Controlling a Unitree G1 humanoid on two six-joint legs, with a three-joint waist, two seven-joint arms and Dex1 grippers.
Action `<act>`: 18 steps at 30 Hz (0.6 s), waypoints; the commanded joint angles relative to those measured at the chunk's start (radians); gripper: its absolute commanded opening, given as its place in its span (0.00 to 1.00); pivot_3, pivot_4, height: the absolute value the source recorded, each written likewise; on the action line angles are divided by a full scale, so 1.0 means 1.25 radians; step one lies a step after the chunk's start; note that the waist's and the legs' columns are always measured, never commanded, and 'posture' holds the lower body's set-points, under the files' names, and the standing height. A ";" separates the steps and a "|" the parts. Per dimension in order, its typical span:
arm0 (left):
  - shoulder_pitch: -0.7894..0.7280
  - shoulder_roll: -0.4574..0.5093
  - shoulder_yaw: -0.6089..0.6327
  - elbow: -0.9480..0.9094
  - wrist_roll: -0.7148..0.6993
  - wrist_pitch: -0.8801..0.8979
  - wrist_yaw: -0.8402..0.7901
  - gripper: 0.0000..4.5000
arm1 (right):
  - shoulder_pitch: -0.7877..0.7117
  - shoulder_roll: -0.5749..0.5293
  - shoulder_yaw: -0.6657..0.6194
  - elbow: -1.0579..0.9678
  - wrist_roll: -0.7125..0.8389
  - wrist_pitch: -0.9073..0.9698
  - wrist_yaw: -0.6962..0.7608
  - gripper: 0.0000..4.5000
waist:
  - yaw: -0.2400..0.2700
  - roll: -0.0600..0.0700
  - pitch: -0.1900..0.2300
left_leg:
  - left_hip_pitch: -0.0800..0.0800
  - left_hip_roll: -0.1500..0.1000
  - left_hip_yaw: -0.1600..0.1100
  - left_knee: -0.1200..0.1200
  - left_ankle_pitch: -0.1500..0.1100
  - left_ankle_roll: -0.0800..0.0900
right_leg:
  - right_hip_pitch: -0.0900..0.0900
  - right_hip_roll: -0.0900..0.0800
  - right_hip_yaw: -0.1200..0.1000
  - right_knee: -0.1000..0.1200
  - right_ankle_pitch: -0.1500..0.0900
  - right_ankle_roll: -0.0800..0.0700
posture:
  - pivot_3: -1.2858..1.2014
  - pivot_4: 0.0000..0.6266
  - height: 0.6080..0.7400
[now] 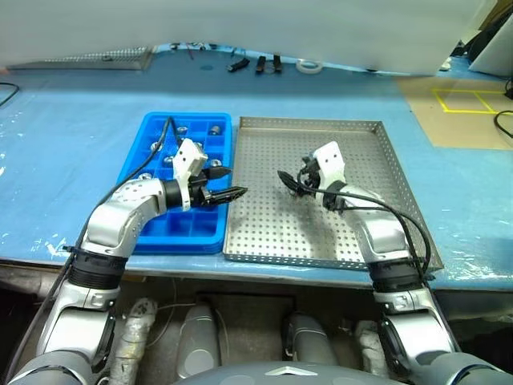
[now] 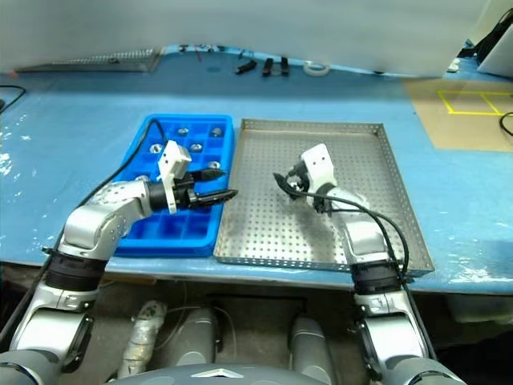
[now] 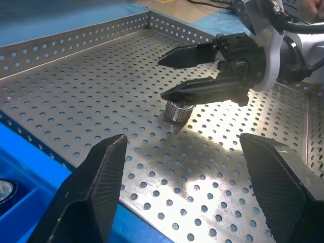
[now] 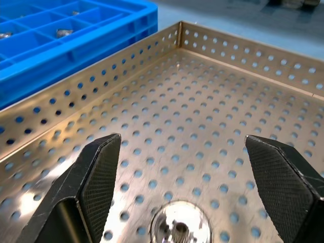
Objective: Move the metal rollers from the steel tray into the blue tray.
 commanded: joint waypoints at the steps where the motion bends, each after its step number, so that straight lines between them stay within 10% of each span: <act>1: -0.026 0.002 0.001 0.013 0.008 -0.021 -0.017 0.84 | 0.000 -0.006 -0.001 -0.002 -0.006 -0.016 -0.013 0.92 | 0.000 0.000 0.000 | 0.001 0.000 0.000 0.000 0.000 0.000 | 0.001 0.000 0.000 0.000 0.000 0.000 | 0.51 0.24 1.00; 13: -0.028 0.006 0.004 0.020 0.019 -0.021 -0.033 0.84 | 0.014 -0.007 0.000 0.132 -0.025 -0.086 -0.030 0.92 | 0.003 0.000 0.000 | 0.001 0.000 0.001 0.000 0.000 0.000 | 0.002 -0.001 0.000 -0.001 0.000 0.000 | 0.51 0.24 1.00; 18: -0.016 0.017 0.009 0.005 0.015 -0.009 -0.036 0.84 | 0.010 -0.002 0.008 0.121 -0.019 -0.094 -0.012 0.65 | 0.003 0.000 0.000 | 0.001 0.000 0.001 0.000 0.000 0.000 | 0.002 -0.001 0.000 -0.001 0.000 0.000 | 0.51 0.24 1.00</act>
